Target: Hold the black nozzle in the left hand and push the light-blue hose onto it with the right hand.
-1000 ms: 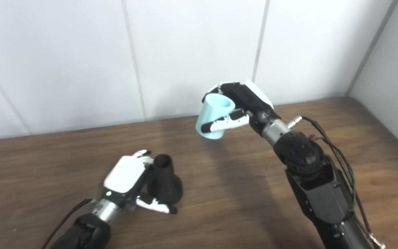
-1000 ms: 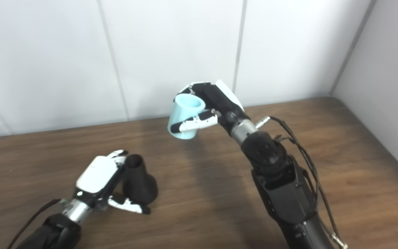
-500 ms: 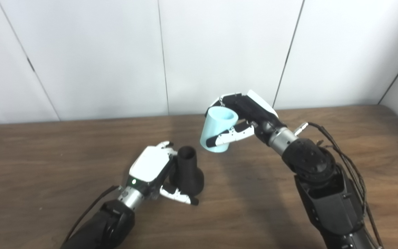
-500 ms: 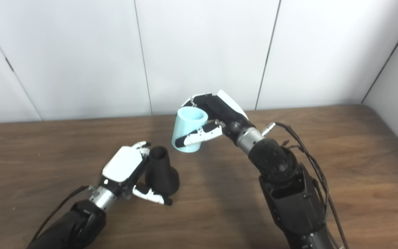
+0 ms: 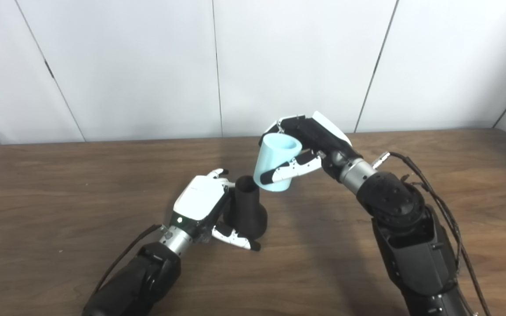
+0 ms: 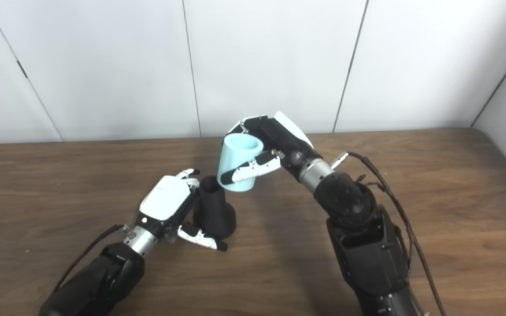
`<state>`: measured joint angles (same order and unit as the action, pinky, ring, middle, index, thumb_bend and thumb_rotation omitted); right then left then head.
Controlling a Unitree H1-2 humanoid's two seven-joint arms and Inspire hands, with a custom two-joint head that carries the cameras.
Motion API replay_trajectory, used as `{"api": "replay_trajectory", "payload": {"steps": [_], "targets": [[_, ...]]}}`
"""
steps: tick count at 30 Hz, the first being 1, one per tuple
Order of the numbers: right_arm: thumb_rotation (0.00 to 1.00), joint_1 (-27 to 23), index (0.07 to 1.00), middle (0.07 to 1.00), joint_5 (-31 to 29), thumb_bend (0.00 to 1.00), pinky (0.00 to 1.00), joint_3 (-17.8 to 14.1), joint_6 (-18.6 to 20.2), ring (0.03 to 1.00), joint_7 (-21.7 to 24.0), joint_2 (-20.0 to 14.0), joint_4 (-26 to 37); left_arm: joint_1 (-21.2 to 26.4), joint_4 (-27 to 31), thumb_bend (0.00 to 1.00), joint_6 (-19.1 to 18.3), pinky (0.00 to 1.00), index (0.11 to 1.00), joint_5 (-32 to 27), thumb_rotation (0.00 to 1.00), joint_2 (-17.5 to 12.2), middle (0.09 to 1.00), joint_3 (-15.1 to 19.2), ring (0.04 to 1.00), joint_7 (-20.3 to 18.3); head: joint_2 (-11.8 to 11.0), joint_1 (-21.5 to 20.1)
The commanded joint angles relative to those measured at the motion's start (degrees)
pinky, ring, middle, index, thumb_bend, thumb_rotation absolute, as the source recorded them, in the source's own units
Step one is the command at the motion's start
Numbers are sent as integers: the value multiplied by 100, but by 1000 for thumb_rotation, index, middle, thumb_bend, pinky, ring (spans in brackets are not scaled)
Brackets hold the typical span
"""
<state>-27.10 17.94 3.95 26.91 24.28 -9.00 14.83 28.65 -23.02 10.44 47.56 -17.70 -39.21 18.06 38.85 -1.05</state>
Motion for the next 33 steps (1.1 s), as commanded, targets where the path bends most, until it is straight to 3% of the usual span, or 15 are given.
{"api": "replay_trajectory", "payload": {"steps": [1,10,17,23,33], "targets": [[0,-522,497,426,138,528,268,-132,-2,350,-176,29,135,-515,-335,525,-61,871,473,261,0,119,502,-556,616,-1171,4,-9],[0,-605,493,452,67,529,324,-110,-1,390,-186,105,53,-501,-302,525,-154,873,472,294,0,123,504,-598,613,-1189,57,55],[0,-709,512,433,-88,525,287,-219,-5,354,-289,177,36,-496,-322,525,-124,862,473,277,0,126,502,-598,606,-1146,66,84],[0,-951,516,455,-352,517,303,-284,-26,392,-333,149,-70,-481,-357,525,-117,850,472,307,0,127,503,-610,608,-1109,85,83],[0,-1100,532,468,-475,514,290,-179,-17,393,-328,80,-53,-470,-343,525,-110,857,473,266,0,125,501,-597,602,-1135,109,98]]}}
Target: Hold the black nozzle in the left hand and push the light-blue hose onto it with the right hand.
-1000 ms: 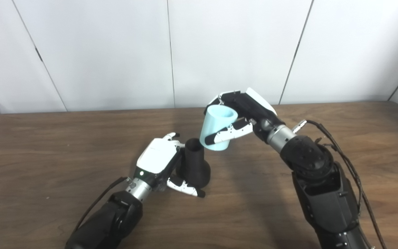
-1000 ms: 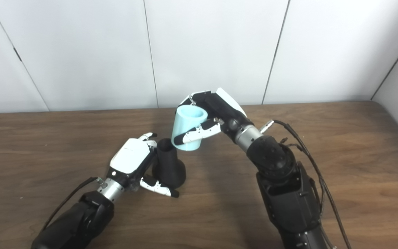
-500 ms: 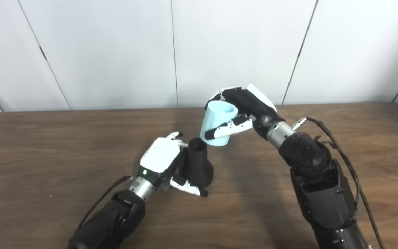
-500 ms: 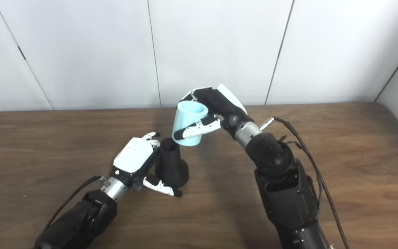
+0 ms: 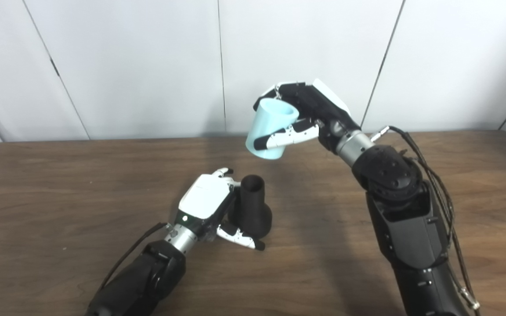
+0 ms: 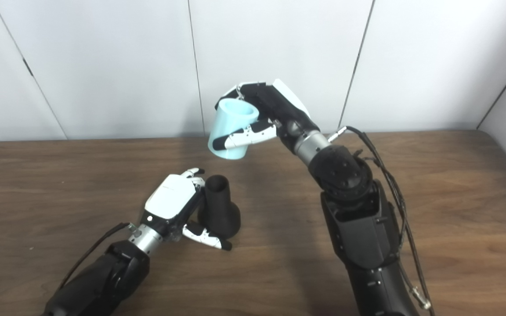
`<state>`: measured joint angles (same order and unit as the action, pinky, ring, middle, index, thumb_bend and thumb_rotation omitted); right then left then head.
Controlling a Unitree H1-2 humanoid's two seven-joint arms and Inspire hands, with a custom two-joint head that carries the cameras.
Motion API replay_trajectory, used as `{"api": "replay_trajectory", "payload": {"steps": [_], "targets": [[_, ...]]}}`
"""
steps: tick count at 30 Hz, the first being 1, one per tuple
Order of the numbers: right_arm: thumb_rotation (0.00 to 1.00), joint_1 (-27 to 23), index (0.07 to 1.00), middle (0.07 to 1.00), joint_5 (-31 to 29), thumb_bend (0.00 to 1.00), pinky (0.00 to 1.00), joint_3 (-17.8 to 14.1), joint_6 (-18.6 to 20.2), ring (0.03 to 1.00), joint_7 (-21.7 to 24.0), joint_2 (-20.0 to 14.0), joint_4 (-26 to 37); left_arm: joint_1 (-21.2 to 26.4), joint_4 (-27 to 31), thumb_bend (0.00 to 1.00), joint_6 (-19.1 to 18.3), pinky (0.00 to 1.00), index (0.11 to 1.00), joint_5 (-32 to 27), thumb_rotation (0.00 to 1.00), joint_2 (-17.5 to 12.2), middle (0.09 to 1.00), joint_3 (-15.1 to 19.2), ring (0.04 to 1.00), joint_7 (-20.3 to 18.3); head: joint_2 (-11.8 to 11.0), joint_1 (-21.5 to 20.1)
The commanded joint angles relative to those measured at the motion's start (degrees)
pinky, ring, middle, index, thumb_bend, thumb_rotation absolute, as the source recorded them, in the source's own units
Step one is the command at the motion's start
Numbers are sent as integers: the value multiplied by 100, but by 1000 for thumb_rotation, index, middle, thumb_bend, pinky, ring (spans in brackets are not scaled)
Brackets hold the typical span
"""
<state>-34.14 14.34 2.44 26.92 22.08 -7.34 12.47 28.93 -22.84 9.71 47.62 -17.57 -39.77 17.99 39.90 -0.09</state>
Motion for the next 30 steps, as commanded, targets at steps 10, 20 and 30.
{"api": "replay_trajectory", "payload": {"steps": [10,20,30], "targets": [[0,-161,530,463,185,515,305,280,-4,400,-52,-243,231,-514,-260,525,-65,865,472,216,0,77,502,-524,604,-1224,70,46],[0,-9,508,470,200,519,320,331,-2,419,92,-212,201,-511,-174,525,-168,860,473,289,0,56,502,-554,610,-1302,145,83],[0,23,507,479,61,519,335,353,-8,422,21,-124,31,-524,-174,525,-163,862,475,239,0,66,499,-542,604,-1301,173,98]]}}
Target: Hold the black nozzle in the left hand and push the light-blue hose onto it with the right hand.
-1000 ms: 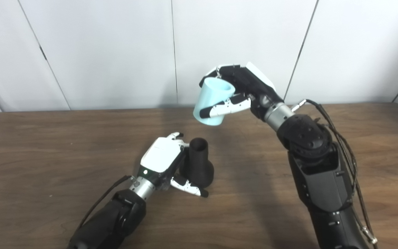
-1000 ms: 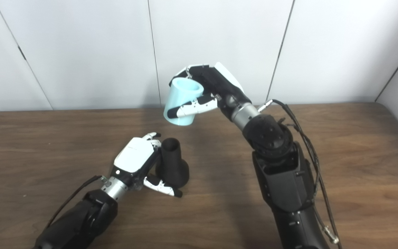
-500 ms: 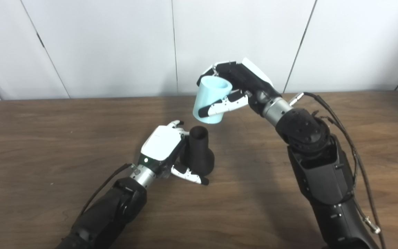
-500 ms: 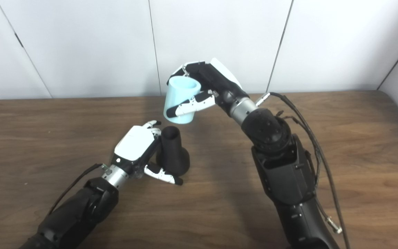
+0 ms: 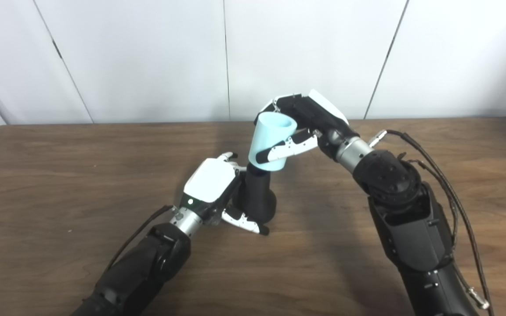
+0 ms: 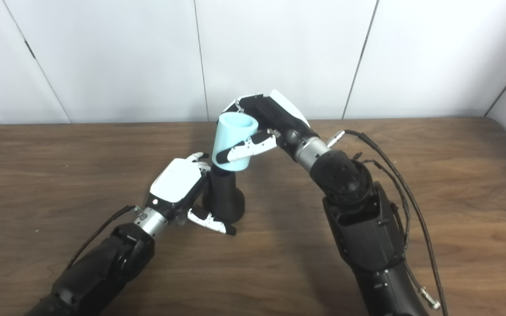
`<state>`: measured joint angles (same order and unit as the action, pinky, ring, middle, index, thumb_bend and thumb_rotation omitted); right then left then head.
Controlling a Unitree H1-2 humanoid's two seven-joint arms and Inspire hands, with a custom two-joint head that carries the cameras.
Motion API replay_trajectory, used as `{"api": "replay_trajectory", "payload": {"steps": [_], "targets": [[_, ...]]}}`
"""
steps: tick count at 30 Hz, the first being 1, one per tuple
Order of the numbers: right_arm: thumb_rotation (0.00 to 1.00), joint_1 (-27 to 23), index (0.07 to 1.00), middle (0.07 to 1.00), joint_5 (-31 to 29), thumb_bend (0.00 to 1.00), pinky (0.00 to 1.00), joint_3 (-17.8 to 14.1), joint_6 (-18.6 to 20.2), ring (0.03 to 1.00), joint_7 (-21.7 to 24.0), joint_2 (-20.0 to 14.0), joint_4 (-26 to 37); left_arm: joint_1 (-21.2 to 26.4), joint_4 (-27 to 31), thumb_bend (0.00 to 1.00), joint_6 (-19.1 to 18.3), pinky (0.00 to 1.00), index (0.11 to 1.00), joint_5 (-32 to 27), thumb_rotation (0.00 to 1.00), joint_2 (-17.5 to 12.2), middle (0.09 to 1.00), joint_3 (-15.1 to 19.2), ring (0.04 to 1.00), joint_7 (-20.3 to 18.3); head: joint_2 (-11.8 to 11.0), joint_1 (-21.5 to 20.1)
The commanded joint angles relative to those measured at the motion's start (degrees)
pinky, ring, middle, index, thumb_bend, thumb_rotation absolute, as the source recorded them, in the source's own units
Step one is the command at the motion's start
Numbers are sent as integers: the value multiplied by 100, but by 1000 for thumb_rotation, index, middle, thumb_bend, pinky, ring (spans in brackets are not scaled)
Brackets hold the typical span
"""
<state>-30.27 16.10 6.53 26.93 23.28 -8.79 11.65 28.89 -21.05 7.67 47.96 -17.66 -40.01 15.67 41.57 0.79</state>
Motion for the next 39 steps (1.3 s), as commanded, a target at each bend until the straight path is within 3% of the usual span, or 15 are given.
{"api": "replay_trajectory", "payload": {"steps": [1,14,27,39], "targets": [[0,-367,507,479,-105,519,336,-40,-13,423,-126,34,99,-522,-346,525,30,860,475,202,0,78,498,-516,603,-1085,8,15],[0,-324,524,481,-189,515,310,52,-51,399,-251,163,-15,-498,-310,524,-34,864,470,221,0,106,507,-535,609,-1169,55,60],[0,-91,528,473,-103,516,302,299,-91,398,-245,-6,19,-504,-291,525,-56,864,472,188,0,105,502,-515,607,-1195,88,105],[0,-45,538,454,-42,514,260,510,-69,381,-121,-403,254,-485,-313,525,-48,860,478,159,0,102,495,-497,597,-1215,169,96]]}}
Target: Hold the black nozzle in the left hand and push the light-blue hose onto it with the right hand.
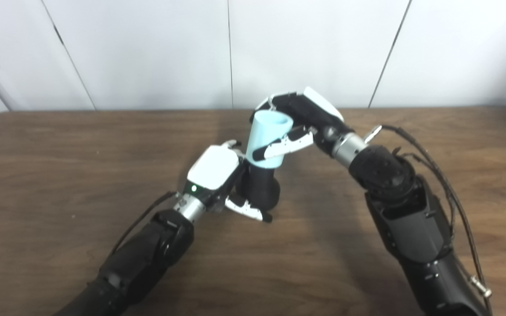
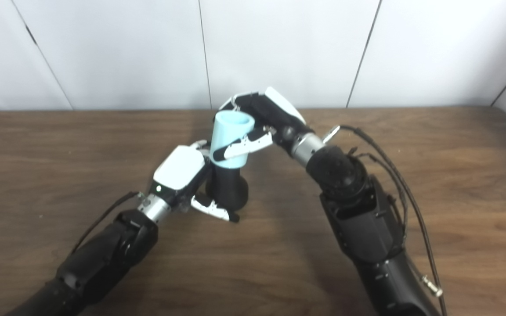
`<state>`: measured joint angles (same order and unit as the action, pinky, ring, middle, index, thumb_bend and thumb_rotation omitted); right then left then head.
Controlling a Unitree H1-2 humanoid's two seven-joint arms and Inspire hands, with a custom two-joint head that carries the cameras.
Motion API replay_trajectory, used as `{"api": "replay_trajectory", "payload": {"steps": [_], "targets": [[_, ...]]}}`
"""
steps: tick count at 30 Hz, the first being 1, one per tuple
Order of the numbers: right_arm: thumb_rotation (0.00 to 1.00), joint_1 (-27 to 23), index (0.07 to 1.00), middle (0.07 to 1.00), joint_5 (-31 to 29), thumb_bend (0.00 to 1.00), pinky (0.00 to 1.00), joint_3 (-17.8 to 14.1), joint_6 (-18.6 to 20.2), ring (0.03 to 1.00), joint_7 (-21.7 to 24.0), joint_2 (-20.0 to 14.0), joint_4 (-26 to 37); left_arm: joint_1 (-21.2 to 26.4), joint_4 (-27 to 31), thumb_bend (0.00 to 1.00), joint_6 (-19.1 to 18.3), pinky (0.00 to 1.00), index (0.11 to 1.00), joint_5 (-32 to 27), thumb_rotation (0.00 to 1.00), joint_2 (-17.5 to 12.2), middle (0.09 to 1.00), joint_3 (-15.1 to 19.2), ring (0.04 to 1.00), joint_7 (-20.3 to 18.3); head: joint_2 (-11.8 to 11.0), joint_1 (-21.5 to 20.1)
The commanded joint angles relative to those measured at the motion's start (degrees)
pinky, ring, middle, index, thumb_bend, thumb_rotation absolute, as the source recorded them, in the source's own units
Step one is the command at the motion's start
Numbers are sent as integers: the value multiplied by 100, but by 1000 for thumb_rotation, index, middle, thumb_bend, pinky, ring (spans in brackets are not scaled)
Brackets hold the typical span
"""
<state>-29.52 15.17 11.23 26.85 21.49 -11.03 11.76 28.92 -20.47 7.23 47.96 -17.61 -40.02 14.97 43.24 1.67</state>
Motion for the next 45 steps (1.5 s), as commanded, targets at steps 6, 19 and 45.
{"api": "replay_trajectory", "payload": {"steps": [6,19,45], "targets": [[0,-137,540,455,157,513,265,192,-291,380,53,-328,239,-484,-378,525,19,867,478,126,0,106,494,-492,594,-1157,30,21],[0,-228,511,475,685,518,330,796,-1650,404,-75,-627,68,-471,-342,526,-56,858,480,163,0,112,492,-522,576,-1263,75,20],[0,9,511,484,901,517,333,798,-2246,400,-245,-583,-402,-526,-148,526,-140,863,483,111,0,58,489,-515,574,-1443,135,13]]}}
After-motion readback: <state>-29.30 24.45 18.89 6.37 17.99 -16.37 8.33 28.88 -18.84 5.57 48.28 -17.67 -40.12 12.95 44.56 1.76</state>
